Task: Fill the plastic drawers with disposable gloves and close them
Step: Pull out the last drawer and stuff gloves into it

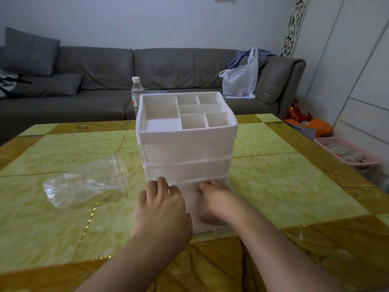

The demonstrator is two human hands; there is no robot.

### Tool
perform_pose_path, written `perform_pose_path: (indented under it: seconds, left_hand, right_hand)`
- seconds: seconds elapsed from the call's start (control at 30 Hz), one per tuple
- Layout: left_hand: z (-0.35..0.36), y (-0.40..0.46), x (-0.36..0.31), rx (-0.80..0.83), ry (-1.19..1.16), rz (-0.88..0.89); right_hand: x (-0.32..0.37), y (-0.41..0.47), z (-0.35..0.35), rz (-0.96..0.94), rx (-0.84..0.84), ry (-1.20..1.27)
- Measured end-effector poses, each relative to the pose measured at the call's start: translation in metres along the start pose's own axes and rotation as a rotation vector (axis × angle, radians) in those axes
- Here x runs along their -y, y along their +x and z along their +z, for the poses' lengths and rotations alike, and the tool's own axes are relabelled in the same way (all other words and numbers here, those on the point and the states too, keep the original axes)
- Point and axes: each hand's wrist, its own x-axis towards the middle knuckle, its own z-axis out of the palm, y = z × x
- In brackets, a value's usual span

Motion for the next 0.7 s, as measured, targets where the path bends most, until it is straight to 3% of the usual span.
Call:
perform_pose_path:
  seconds: [0.4,0.6,0.7]
  left_hand:
    - [0.017,0.022,-0.006,0.325,-0.083,-0.057]
    - [0.004,0.017,-0.009,0.289,-0.114,-0.017]
    - [0.001,-0.004,0.001,0.155,-0.149,0.04]
  right_hand:
    - [-0.013,-0.005,-0.001,-0.04,-0.076,0.039]
    - [-0.015,0.0,0.005,-0.049,-0.038,-0.033]
    - [-0.014,0.0,0.005,-0.061,0.002,-0.056]
